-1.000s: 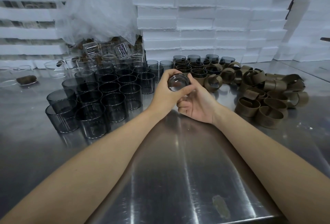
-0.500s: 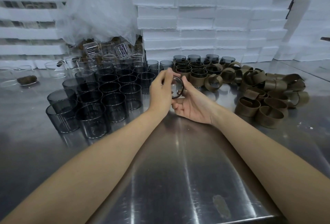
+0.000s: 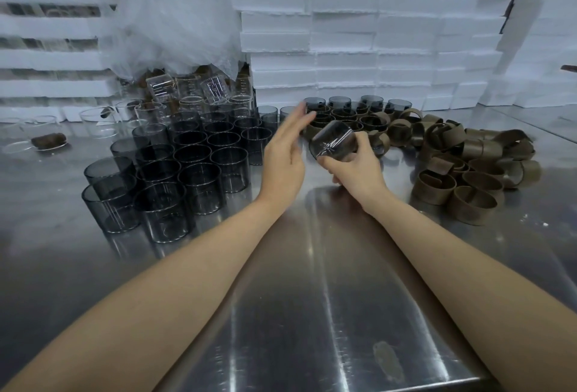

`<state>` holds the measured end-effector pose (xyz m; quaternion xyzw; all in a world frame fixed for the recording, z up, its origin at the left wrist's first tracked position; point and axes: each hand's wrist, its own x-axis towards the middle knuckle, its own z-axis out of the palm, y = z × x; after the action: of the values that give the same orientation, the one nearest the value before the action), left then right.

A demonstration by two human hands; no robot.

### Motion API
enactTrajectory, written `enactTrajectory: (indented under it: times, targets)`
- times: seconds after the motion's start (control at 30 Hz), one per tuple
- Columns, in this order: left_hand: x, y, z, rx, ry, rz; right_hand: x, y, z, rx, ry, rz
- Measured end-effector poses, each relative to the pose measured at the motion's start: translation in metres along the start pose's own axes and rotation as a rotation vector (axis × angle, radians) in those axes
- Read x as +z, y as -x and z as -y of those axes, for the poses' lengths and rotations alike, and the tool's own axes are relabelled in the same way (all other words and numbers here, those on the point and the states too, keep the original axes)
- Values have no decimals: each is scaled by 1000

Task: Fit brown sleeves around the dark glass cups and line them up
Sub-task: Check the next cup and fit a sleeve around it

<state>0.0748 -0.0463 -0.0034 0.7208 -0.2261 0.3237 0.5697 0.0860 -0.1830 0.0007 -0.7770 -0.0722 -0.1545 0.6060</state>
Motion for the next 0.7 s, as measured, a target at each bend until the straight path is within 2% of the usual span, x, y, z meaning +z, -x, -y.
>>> enactTrajectory:
  times: [0.13,0.2,0.27,0.4,0.47,0.57,0.7]
  targets:
    - [6,4,-2,189,-296,312,-1,2,-2,-175,227,-35]
    - [8,5,-3,255,-499,381,3,4,-1,-223,250,-39]
    - [9,5,-5,247,-599,351,6,5,-1,-272,292,-37]
    - [10,6,-6,73,-640,215,10,9,0,-375,297,79]
    - [7,4,-5,-62,-556,160,11,11,-1,-403,293,167]
    - [0,-2,-6,-324,-296,75,11,12,-4,-432,291,289]
    - [-4,-15,-11,-649,123,-8,9,11,-4,-395,259,334]
